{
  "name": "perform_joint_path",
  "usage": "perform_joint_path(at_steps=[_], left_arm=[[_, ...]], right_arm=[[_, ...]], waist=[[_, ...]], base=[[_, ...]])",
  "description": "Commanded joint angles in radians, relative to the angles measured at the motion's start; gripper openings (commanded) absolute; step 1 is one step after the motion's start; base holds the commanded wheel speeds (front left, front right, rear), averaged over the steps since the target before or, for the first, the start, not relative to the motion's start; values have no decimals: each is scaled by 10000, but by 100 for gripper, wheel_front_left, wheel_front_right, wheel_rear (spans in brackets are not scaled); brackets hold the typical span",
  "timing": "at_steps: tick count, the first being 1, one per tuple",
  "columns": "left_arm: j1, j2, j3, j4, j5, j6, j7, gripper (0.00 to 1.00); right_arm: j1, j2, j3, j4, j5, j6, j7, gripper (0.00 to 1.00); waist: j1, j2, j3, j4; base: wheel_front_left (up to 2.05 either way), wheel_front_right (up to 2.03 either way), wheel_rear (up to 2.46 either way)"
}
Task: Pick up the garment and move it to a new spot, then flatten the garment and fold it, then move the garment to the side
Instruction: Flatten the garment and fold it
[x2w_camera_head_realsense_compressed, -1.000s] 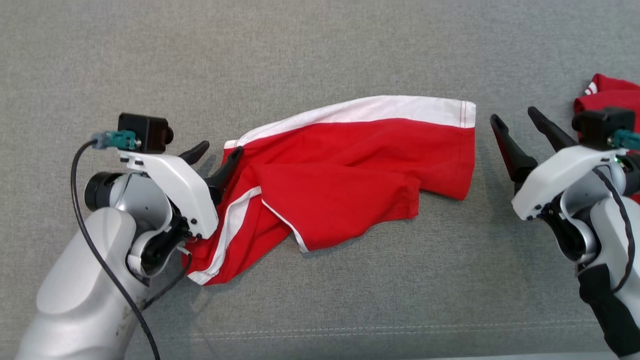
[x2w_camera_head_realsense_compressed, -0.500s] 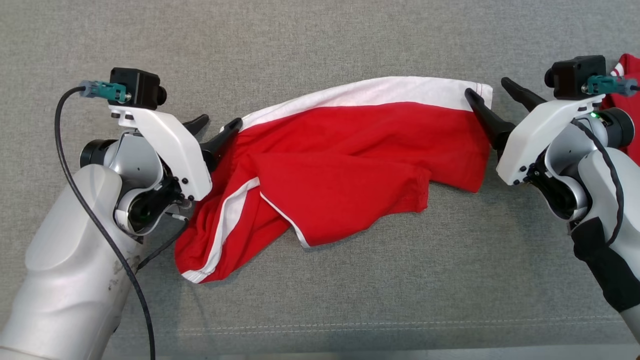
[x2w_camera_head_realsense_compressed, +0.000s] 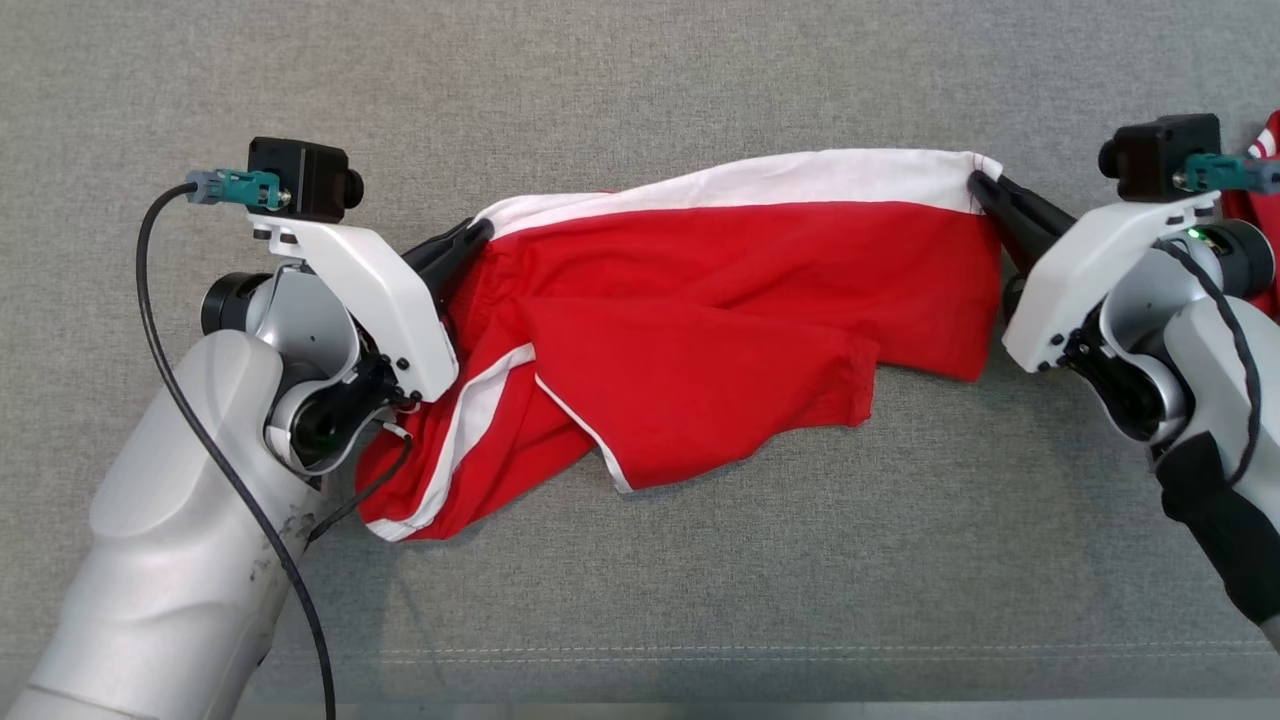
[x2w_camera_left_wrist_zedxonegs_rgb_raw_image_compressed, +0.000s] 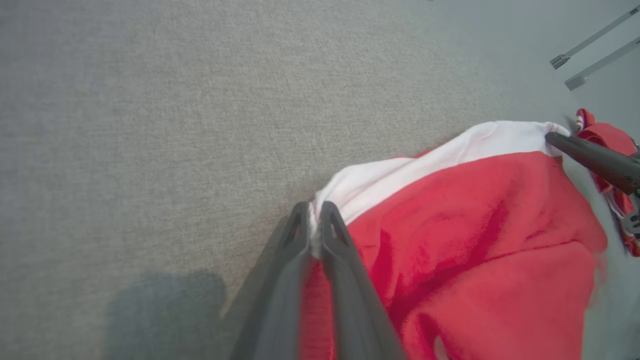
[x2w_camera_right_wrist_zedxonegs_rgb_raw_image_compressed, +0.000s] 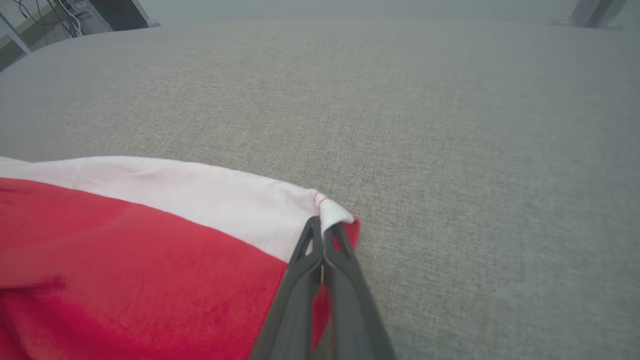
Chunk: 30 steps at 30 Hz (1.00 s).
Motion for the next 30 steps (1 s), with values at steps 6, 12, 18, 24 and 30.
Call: perform_joint_path(at_steps=[6, 12, 18, 24, 30], left_arm=[[631, 705, 219, -1506, 305, -86, -711, 0], [1940, 1419, 604, -3882, -115, 184, -526, 0], [707, 1764, 1188, -3529, -974, 183, 422, 0], [-3249, 1804, 1693, -964, -557, 33, -37, 0], [-5108, 1496, 893, 93, 575, -206, -2036, 0]], right_arm=[[1374, -802, -243, -1428, 211, 31, -1082, 0], [3114, -1655, -1396, -3610, 310, 31, -606, 0], [1589, -1522, -1609, -4215, -98, 31, 907, 0], [-3445, -219, -1687, -1761, -1519, 31, -435, 0], [-5486, 360, -1010, 276, -2516, 31, -2149, 0]], waist=[[-1, 0, -253, 41], [-1, 0, -411, -29], [-1, 0, -587, -218], [-1, 0, -1116, -541], [-1, 0, -1267, -259]], base=[[0, 0, 0], [0, 0, 0], [0, 0, 0], [0, 0, 0], [0, 0, 0]])
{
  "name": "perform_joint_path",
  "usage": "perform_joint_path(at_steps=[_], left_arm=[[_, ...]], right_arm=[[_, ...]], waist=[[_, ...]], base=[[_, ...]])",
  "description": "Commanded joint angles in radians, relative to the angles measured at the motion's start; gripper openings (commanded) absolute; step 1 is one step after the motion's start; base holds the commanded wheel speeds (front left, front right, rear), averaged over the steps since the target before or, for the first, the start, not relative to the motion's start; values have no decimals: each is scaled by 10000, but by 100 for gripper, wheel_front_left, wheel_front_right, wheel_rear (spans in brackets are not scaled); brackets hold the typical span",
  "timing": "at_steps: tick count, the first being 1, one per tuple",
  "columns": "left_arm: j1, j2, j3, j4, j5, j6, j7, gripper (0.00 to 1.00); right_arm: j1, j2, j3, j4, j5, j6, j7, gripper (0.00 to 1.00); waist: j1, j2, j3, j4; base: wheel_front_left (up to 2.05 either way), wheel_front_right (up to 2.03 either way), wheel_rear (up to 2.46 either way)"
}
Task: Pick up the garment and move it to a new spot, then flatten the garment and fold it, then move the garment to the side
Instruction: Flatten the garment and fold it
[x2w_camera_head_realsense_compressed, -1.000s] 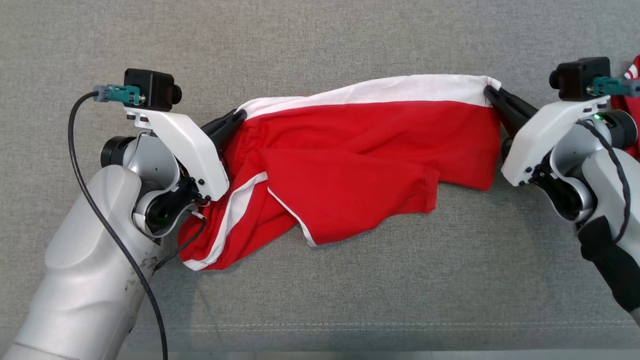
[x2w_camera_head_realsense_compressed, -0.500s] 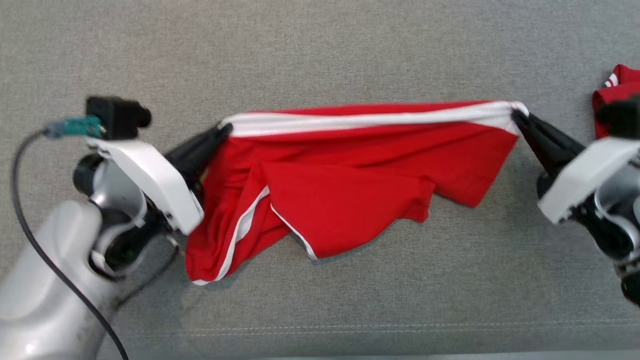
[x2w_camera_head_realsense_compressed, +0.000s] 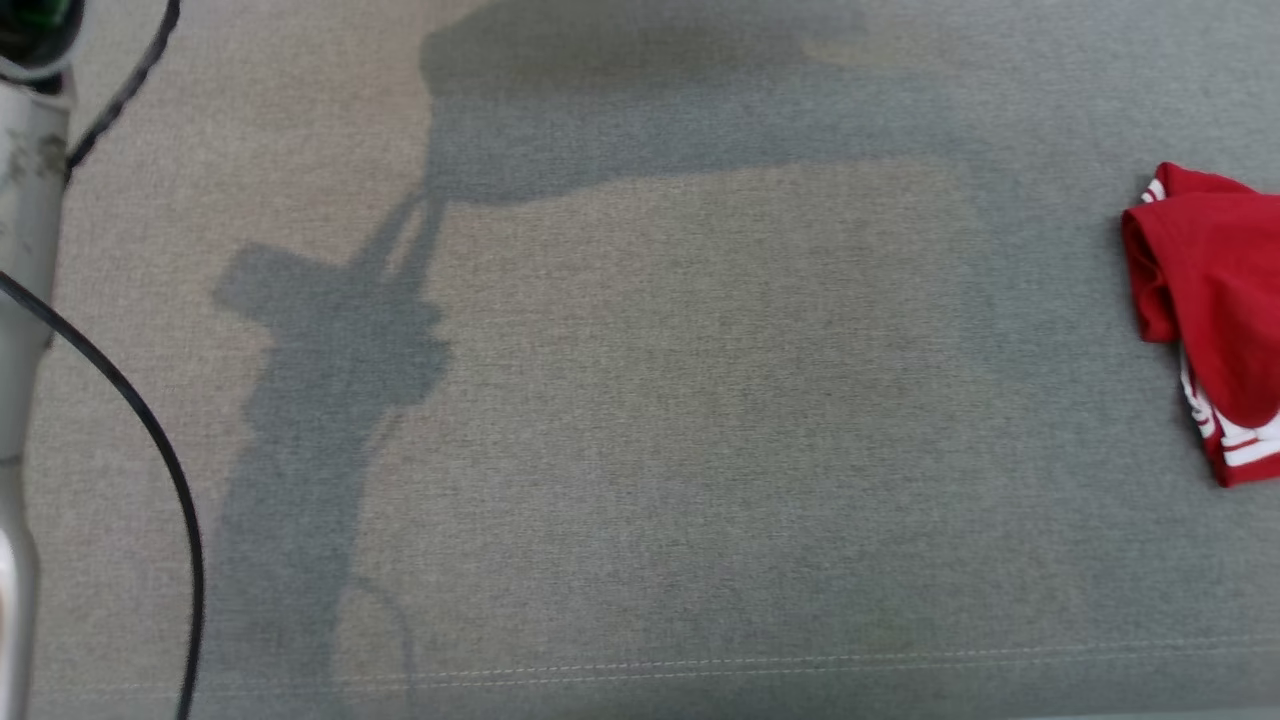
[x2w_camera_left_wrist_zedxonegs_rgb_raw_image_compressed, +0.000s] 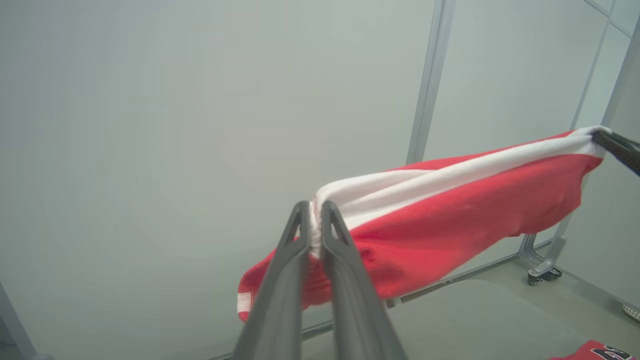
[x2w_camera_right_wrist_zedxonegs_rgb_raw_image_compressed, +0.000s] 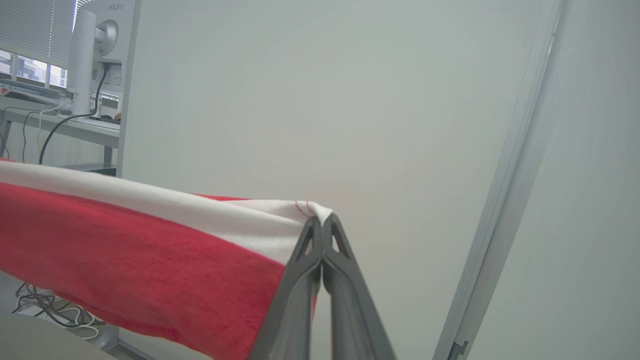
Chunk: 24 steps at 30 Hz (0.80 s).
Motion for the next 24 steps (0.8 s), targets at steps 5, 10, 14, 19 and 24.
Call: perform_joint_path(at_steps=[5, 10, 14, 19, 24], left_arm=[[2615, 392, -461, -396, -253, -67, -1462, 0], [4991, 161, -1439, 26, -1081, -70, -2842, 0], [5784, 271, -2100, 242, -1424, -71, -3610, 0], [6431, 703, -2295, 242, -1395, -71, -4022, 0], [7152, 1068, -2347, -41, -1395, 128, -3953, 0]], right_arm=[[2287, -171, 1528, -953, 1126, -44, 151, 0], [5086, -608, 2261, -2039, 2527, -44, -14, 0], [6672, -821, 2273, -2708, 3141, -44, -234, 0], [8211, -979, 1657, -3760, 3317, -44, -374, 0], [9905, -940, 697, -4933, 2957, -44, -37, 0]], waist=[[0, -1, 411, 313], [0, -1, 740, 532], [0, -1, 753, 522], [0, -1, 562, 442], [0, -1, 330, 357]], base=[[0, 0, 0], [0, 0, 0], [0, 0, 0], [0, 0, 0], [0, 0, 0]])
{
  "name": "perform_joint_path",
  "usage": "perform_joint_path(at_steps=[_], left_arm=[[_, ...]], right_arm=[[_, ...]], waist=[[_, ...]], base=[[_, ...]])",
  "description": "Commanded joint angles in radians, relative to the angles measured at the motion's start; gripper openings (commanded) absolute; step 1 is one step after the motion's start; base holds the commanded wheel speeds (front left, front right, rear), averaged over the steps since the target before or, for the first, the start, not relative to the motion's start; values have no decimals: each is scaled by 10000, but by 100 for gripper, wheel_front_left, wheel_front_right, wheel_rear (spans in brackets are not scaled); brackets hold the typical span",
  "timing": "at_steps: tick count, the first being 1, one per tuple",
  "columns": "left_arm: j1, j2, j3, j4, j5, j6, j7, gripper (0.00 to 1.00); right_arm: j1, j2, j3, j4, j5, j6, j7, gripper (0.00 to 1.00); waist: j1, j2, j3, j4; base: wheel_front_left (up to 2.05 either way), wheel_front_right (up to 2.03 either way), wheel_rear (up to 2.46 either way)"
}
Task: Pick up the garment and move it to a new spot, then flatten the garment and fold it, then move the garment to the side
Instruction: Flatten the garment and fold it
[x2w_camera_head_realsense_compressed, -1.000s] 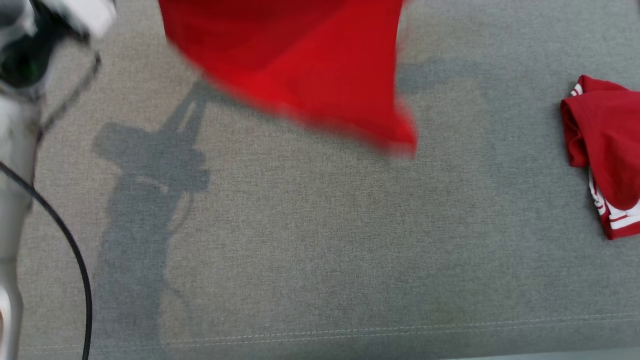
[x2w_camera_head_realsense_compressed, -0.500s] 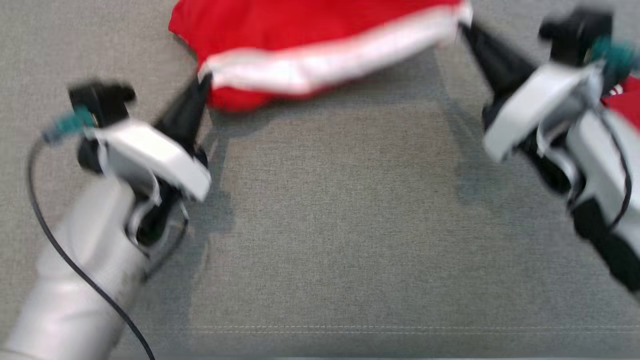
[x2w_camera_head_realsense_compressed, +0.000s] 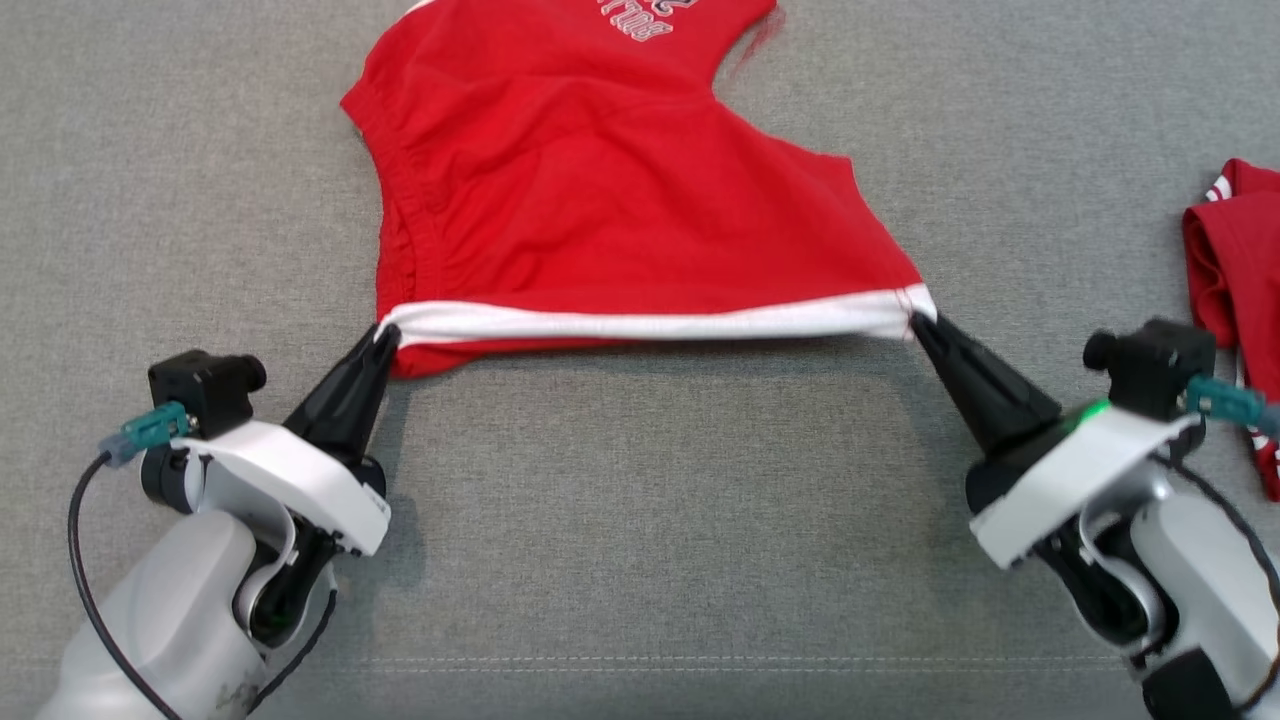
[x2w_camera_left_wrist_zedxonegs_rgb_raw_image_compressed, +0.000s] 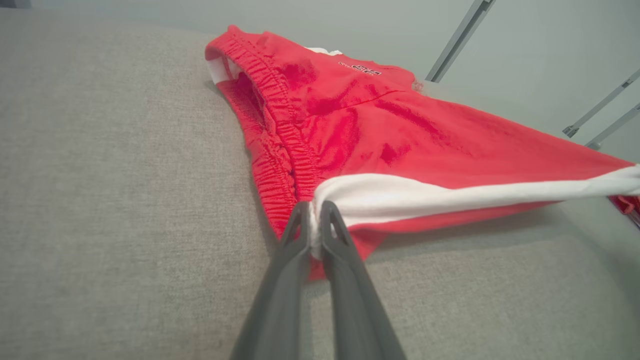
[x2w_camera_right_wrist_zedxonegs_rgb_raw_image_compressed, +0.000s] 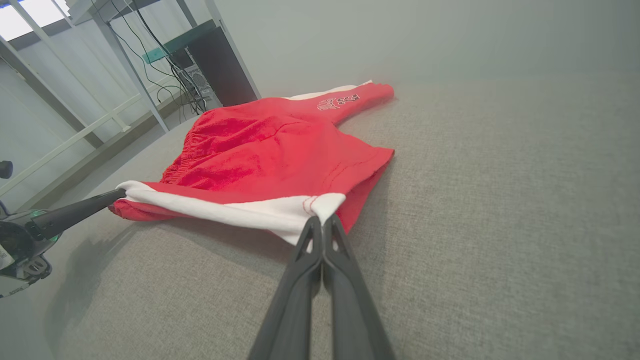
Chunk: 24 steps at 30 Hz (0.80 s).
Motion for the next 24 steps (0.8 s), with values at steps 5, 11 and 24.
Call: perform_joint_path(at_steps=[5, 11, 24], left_arm=[[1020, 796, 411, -1010, -283, 629, 282, 0], [2145, 1157, 489, -2138, -573, 1315, 551, 0], [3444, 1676, 729, -3908, -941, 2582, 929, 100]], right_arm=[[2412, 552, -1116, -1744, -713, -29, 708, 0], [4061, 1202, -1856, -2994, -1335, -29, 1663, 0], [5301, 2164, -2807, -4041, -2637, -29, 2874, 100]], waist=[[0, 0, -317, -194], [0, 0, -530, -314], [0, 0, -785, -396]], base=[[0, 0, 0], [0, 0, 0], [0, 0, 0]])
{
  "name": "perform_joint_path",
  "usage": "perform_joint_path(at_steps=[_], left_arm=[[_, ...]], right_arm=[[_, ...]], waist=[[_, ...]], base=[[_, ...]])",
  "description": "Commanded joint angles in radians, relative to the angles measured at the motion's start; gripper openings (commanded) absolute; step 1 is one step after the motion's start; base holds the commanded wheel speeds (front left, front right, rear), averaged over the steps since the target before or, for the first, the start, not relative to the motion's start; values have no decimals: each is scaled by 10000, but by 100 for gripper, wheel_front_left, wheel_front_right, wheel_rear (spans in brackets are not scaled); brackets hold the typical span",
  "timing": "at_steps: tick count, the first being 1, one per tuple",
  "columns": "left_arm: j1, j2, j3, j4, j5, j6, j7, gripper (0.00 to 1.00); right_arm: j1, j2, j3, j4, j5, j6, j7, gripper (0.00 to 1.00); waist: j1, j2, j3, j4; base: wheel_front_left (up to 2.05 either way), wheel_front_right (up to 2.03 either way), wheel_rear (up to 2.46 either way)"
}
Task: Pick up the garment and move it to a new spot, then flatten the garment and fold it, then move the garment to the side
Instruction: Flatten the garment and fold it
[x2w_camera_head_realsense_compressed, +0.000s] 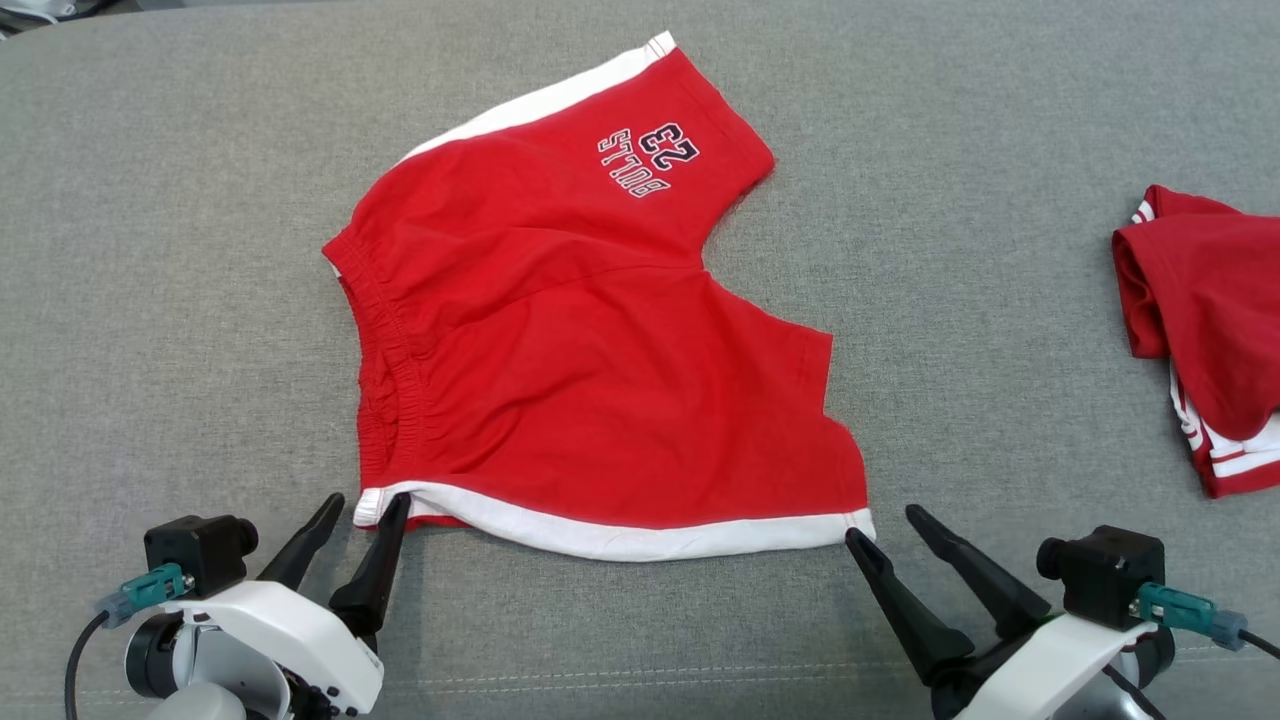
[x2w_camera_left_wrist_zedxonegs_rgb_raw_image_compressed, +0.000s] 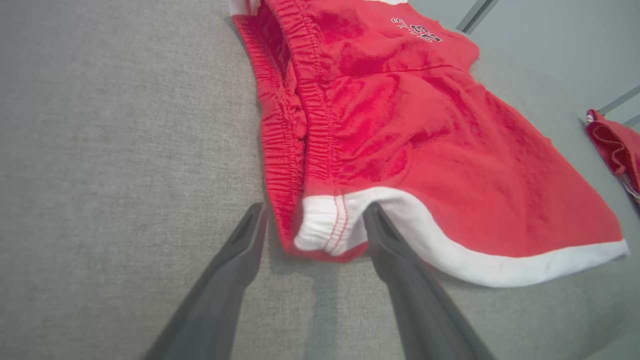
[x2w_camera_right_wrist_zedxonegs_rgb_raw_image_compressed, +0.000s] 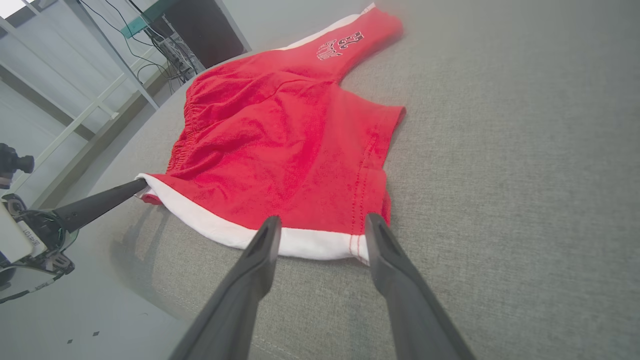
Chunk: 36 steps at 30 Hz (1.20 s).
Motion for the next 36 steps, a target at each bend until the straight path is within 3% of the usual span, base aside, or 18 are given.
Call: perform_joint_path(at_steps=[1, 10, 18, 24, 36], left_arm=[[-94, 402, 465, -269, -22, 200, -39, 100], [177, 523, 1005, -1629, 713, 1522, -895, 100], [-9, -173, 2135, -2415, 1685, 2252, -1293, 100], [252, -1055, 3230, -2394, 3138, 2041, -1307, 100], [1695, -1227, 3812, -1659, 5226, 1048, -1310, 100]], right_arm=[[-14, -59, 64, -307, -133, -29, 9, 100], [-401, 26, -1204, -47, -1195, -29, -983, 100], [-1245, 462, -1935, 648, -2251, -29, -2365, 100], [-1468, 648, -1939, 1379, -2862, -29, -3186, 100], [-680, 879, -2336, 2182, -3460, -29, -3936, 100]], waist=[[-1, 0, -66, 17], [-1, 0, -447, 98], [-1, 0, -873, 245], [-1, 0, -1297, 315], [-1, 0, -2166, 541]], base=[[0, 0, 0], [0, 0, 0], [0, 0, 0], [0, 0, 0], [0, 0, 0]])
